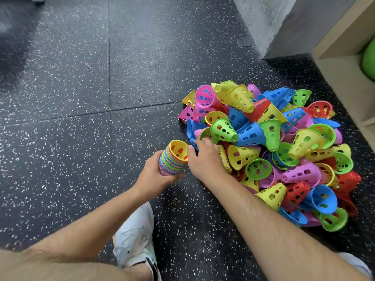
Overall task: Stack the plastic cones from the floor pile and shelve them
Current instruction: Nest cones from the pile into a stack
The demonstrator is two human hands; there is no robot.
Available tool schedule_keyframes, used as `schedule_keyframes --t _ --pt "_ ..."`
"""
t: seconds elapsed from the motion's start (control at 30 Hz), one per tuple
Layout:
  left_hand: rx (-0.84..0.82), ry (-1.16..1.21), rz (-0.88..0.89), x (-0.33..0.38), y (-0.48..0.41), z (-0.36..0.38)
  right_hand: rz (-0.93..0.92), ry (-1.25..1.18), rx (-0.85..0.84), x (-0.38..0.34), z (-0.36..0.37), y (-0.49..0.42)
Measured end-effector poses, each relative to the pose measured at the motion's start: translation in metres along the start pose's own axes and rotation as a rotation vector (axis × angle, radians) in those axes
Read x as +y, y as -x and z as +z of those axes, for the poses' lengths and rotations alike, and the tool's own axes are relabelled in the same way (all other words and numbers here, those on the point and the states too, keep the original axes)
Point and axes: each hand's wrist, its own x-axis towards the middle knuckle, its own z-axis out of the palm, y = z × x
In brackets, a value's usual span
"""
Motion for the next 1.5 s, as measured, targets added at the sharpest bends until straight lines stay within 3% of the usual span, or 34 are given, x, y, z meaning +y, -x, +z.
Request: schedule_keyframes --t 0.33,0.7,1.13,1.5 --pt "0.0 -0.024 -0.011 -0.002 0.006 -0.005 -0.251 -0.063 0.277 0.018 -0.009 0.013" --pt "-0.017 -0.102 -0.009 -0.013 0.013 -0.006 -0.384 -0.157 0.592 0.018 -0.033 0.029" --pt "-0.049 -0.118 -0.016 -0.01 0.015 0.001 -0.467 -0.244 0.494 0.021 -0.024 0.046" --pt "-0.049 -0.115 0.009 0.011 0.009 0.011 -0.447 -0.243 0.22 0.024 -0.021 0.06"
